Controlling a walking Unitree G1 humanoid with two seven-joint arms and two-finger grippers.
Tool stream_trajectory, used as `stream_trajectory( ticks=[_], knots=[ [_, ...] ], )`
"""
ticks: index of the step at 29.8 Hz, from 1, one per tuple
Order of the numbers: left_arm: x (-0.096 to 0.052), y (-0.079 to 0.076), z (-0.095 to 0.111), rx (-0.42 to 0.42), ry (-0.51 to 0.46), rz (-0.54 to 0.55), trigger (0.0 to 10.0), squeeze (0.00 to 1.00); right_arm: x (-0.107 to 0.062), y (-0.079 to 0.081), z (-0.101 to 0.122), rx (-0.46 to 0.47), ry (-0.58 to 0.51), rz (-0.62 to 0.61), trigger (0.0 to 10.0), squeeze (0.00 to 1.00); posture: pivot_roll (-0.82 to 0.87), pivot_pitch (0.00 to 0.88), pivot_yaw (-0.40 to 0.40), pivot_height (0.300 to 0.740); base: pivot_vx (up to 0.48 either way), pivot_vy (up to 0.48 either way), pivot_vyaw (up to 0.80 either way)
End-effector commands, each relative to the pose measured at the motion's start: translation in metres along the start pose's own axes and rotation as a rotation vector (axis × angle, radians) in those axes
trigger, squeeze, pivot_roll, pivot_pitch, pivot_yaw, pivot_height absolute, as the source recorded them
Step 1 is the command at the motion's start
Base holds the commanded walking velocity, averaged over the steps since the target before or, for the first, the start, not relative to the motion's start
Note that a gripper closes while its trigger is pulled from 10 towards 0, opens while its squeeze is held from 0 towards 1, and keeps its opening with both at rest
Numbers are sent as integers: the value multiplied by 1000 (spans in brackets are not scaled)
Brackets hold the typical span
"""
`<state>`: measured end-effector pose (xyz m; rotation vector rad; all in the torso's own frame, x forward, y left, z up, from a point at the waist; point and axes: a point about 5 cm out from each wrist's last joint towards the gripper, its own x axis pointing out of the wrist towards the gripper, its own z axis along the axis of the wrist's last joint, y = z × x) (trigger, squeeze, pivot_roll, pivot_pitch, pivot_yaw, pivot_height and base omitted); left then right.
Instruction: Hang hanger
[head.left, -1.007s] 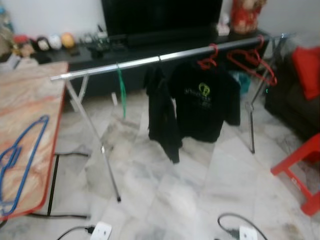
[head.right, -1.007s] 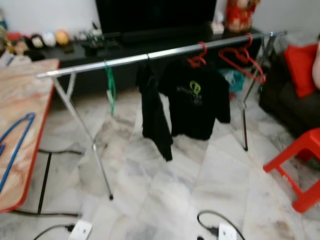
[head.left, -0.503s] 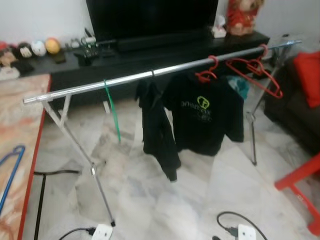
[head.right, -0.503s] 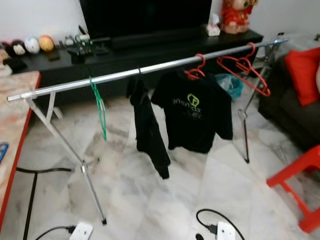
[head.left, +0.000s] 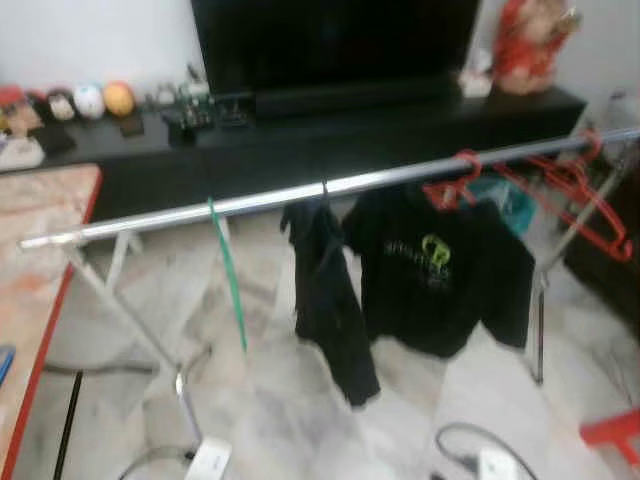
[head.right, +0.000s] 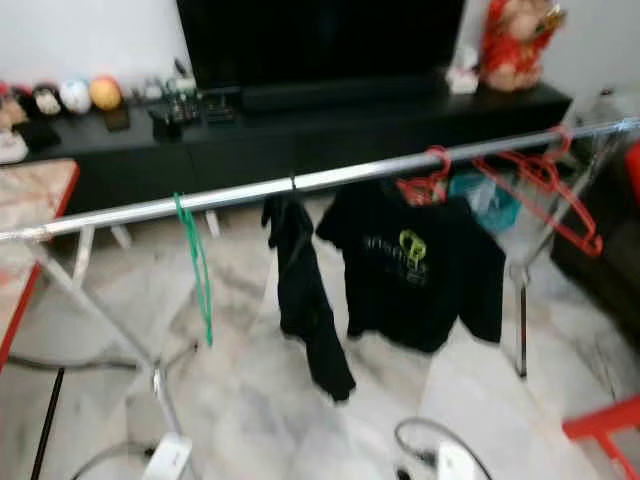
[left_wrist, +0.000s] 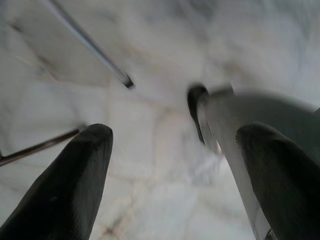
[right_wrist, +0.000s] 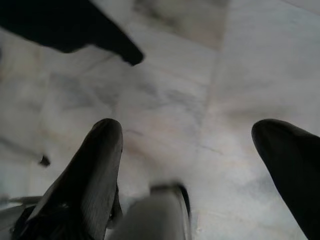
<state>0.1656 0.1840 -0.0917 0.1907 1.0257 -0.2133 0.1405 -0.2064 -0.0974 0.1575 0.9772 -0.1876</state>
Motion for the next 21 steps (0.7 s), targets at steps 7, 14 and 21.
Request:
stream_trajectory(
  ticks=[7, 14, 21],
  knots=[
    [0, -3, -2, 13, 11, -12, 10000, 0, -2, -6, -8, 23, 22, -21, 10000, 0, 1, 0, 21, 740, 0, 0, 0],
    [0, -3, -2, 33, 16, -15, 10000, 0, -3, -7, -8, 9, 22, -17, 10000, 0, -4, 0, 22, 740, 0, 0, 0],
    [0, -3, -2, 49, 14, -18, 10000, 0, -2, -5, -5, -8, 9, -14, 10000, 0, -6, 0, 22, 740, 0, -233, 457]
  ],
)
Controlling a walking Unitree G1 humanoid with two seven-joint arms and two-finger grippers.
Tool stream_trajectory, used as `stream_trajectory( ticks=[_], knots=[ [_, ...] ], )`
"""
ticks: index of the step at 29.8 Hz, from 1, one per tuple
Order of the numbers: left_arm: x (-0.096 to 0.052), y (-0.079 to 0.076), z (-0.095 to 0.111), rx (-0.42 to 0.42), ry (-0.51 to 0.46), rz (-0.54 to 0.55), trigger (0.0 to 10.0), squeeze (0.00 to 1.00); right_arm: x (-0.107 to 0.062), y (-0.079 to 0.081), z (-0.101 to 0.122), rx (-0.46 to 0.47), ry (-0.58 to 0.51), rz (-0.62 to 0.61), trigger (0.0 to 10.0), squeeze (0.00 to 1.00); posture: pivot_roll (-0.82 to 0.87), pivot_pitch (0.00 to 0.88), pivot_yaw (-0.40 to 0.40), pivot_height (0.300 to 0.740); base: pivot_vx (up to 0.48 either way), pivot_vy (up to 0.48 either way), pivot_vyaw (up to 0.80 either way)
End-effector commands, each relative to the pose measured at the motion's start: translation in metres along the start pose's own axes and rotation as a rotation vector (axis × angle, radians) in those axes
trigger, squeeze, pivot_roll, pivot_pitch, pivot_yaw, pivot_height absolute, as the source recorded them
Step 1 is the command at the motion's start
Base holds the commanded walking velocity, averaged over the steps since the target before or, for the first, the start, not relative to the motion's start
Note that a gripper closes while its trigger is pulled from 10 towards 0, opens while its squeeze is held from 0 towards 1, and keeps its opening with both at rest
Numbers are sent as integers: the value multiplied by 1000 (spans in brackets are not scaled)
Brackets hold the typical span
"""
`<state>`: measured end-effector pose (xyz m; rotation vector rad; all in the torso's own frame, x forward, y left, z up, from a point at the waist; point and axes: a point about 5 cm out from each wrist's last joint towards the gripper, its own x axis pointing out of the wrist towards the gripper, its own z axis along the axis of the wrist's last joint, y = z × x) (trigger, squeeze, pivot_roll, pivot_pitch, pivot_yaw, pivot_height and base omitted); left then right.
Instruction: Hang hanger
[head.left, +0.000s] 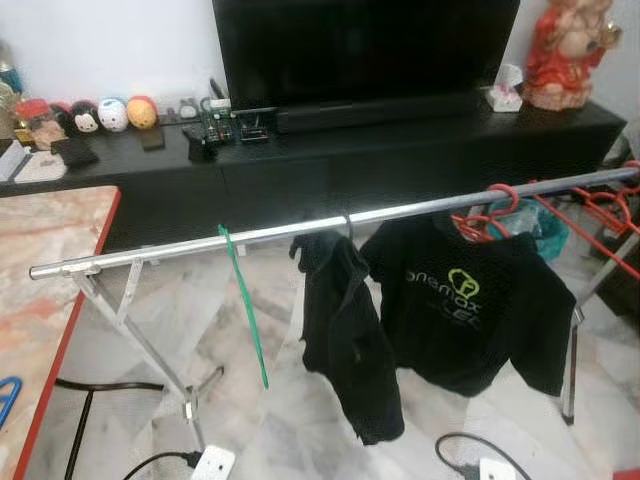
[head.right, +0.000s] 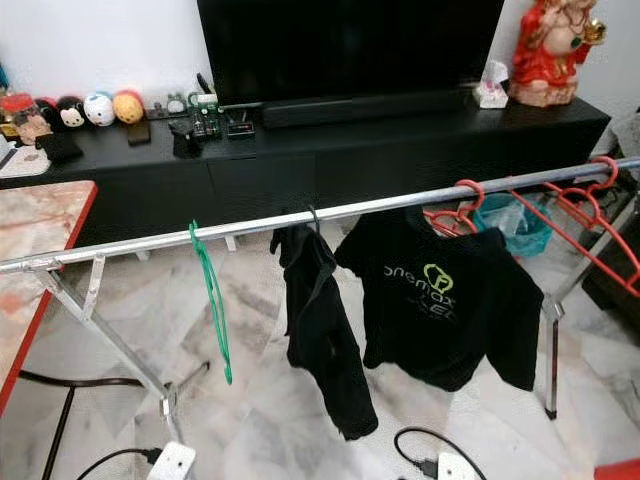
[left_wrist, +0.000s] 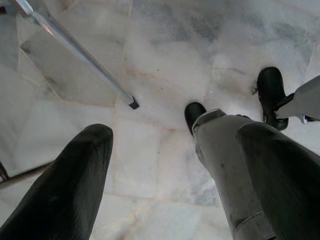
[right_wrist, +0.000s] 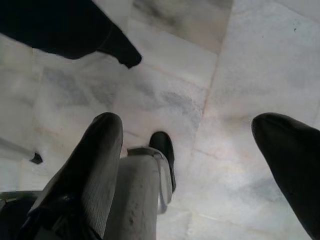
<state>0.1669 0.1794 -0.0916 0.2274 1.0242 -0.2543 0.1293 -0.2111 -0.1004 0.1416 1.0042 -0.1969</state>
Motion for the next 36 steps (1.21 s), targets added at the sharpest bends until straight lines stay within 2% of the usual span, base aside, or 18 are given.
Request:
stream_trajectory(
  ticks=[1, 15, 23, 36],
  knots=[
    [-1, 1, -5, -1, 13, -1, 10000, 0, 1, 2, 4, 21, -15, 4, 10000, 0, -6, 0, 22, 740, 0, -326, 0],
    [-1, 1, -6, 12, 16, -5, 10000, 0, 2, 7, 5, 16, -15, 18, 10000, 0, -8, 0, 22, 740, 0, -324, 0],
    [-1, 1, -6, 16, 18, -8, 10000, 0, 2, 7, 7, 8, -22, 21, 10000, 0, -9, 0, 22, 740, 0, 0, 0],
    [-1, 1, -4, 18, 14, -1, 10000, 0, 3, 8, 10, 2, -30, 25, 10000, 0, -10, 0, 19, 740, 0, -170, 0]
  ],
)
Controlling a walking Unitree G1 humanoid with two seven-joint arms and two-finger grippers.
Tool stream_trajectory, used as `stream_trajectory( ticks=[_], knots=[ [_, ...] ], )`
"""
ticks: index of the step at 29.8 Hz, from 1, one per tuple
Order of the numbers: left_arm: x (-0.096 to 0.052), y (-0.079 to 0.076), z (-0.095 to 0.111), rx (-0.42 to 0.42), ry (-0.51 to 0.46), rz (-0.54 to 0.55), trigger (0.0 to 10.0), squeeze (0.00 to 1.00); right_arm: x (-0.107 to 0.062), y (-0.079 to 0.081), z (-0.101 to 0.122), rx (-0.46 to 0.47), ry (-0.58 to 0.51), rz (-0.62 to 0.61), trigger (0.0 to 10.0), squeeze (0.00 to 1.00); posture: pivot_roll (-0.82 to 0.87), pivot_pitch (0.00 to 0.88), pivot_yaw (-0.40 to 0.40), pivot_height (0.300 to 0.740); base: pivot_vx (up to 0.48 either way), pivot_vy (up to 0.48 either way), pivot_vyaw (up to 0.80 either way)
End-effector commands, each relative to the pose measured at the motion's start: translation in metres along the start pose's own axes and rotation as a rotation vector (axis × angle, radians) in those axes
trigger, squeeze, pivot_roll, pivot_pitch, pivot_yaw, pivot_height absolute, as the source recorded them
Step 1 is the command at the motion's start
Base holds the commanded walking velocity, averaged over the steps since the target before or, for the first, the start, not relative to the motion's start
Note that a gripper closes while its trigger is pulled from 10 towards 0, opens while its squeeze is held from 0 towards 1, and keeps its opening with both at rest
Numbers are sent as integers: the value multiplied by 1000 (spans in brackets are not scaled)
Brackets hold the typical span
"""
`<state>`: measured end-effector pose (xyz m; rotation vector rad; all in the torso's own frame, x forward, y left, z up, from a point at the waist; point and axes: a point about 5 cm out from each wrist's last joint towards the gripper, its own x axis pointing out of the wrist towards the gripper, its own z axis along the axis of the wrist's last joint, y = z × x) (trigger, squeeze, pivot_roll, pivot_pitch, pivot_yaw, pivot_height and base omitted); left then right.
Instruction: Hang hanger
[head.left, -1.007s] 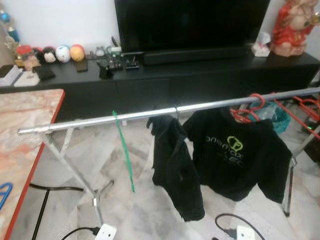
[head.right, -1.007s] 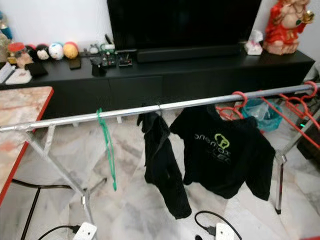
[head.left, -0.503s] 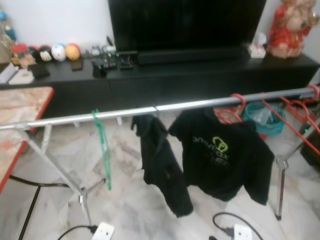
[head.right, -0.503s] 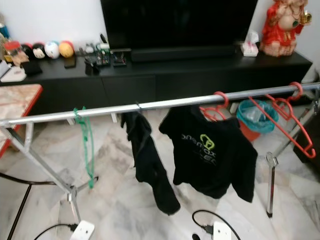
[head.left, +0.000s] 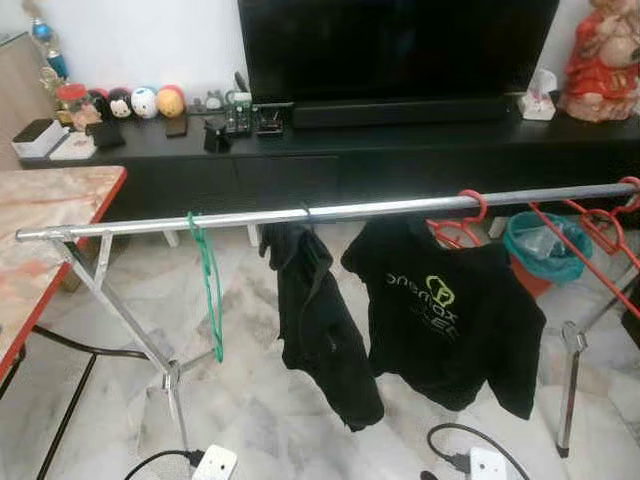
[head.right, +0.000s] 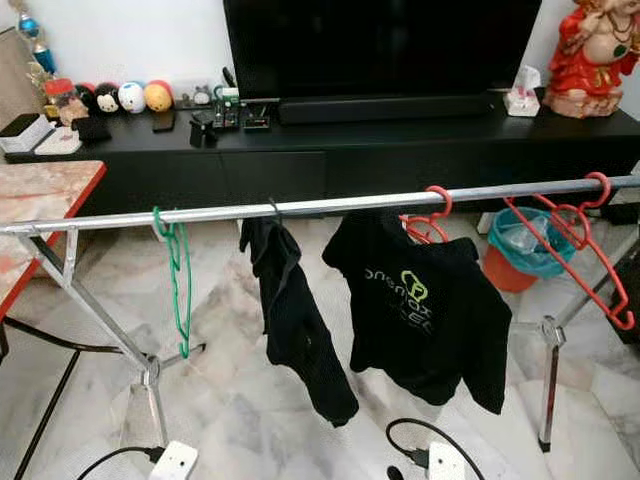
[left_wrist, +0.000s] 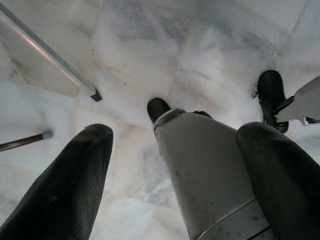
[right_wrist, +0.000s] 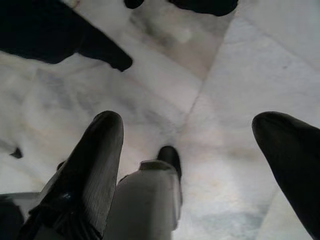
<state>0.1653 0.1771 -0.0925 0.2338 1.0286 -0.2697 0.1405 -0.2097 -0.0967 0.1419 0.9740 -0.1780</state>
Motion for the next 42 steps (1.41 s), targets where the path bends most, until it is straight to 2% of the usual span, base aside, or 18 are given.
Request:
stream_trajectory(
  ticks=[1, 6, 23, 30, 42],
  knots=[
    [-1, 3, -3, 5, 10, 11, 10000, 0, 0, 3, -1, 8, -1, 6, 10000, 0, -9, 0, 19, 740, 0, -322, 0],
    [-1, 3, -3, 5, 12, 14, 10000, 0, 0, 2, -2, 0, 2, 4, 10000, 0, -5, 0, 16, 740, 0, -303, 0],
    [-1, 4, -4, 9, 15, 12, 10000, 0, -2, -5, -4, 3, 8, -4, 10000, 0, -9, 0, 21, 740, 0, 0, 0],
    [-1, 4, -4, 19, 17, 20, 10000, 0, -2, -6, -4, -3, 9, -4, 10000, 0, -9, 0, 17, 740, 0, -353, 0],
    [-1, 3, -4, 10, 19, 21, 10000, 0, -1, -5, -2, -8, 9, -1, 10000, 0, -9, 0, 16, 740, 0, 0, 0]
  ],
)
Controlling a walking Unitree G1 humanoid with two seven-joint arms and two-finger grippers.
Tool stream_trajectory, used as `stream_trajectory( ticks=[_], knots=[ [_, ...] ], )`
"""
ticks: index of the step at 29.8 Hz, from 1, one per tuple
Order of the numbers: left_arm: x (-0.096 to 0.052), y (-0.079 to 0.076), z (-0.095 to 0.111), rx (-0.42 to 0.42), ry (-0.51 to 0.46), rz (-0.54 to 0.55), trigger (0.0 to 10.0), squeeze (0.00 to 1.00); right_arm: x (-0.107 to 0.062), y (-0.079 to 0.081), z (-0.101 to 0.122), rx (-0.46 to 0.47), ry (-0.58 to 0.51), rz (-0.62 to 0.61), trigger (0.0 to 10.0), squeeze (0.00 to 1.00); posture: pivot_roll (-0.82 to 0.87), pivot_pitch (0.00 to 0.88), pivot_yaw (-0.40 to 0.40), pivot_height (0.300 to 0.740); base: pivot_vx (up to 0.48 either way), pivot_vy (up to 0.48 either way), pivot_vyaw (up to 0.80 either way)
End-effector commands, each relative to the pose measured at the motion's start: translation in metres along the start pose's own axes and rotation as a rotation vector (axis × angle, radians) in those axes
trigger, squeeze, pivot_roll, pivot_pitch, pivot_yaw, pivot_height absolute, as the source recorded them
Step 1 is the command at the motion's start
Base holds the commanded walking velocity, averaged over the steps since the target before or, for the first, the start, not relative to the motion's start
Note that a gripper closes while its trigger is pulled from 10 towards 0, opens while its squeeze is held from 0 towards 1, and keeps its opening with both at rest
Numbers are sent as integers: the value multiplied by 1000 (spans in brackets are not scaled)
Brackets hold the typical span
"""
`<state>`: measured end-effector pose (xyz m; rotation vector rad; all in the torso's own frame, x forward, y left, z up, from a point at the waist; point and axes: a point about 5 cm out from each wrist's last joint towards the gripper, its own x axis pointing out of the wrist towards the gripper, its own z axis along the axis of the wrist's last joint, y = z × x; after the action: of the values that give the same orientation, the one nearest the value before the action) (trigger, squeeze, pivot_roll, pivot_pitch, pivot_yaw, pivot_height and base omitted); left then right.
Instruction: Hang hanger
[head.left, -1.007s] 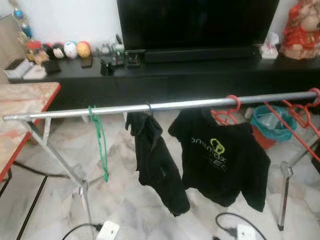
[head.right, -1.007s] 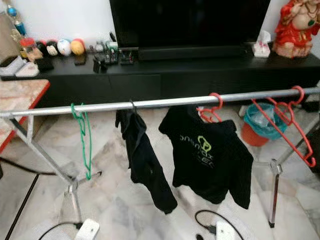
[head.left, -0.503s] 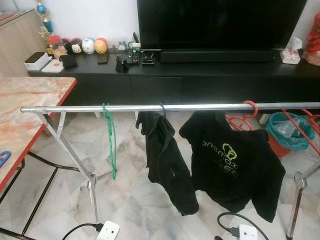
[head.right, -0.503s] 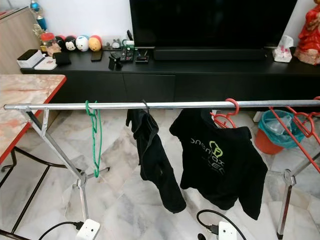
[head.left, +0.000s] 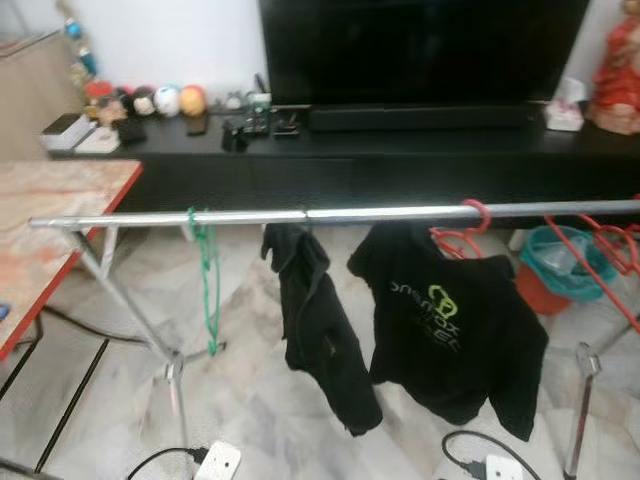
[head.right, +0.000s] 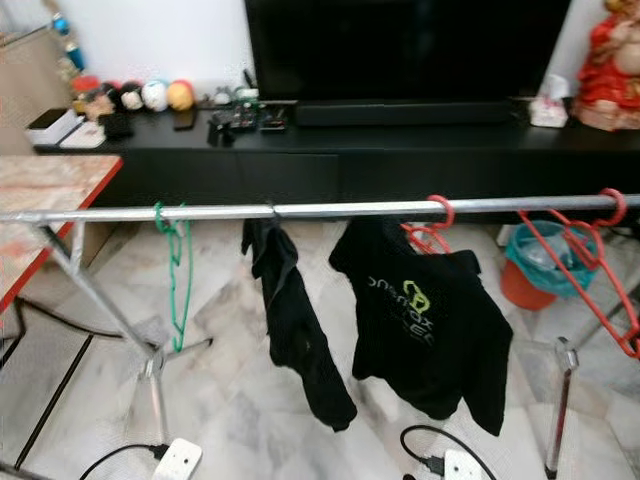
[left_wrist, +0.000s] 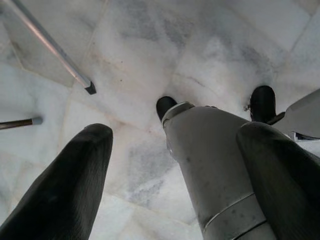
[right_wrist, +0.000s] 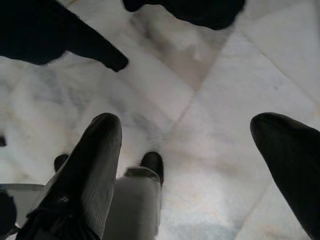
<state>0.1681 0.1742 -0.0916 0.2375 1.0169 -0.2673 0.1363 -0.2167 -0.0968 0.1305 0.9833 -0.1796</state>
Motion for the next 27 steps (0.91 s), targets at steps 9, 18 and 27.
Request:
stream_trajectory(
  ticks=[9, 18, 27],
  knots=[
    [-2, 5, -7, 5, 28, 15, 10000, 0, 3, 4, 19, -17, -83, -3, 10000, 0, -10, 0, 17, 740, 0, 0, 0],
    [-2, 5, -8, 7, 27, 16, 10000, 0, 1, 12, 100, -131, -468, 48, 10000, 0, -24, 0, 13, 740, 0, 0, 0],
    [-2, 5, -8, -6, 21, 21, 10000, 0, -26, 21, 148, -117, -828, 13, 10000, 0, -32, 0, 12, 740, 0, 0, 0]
  ],
)
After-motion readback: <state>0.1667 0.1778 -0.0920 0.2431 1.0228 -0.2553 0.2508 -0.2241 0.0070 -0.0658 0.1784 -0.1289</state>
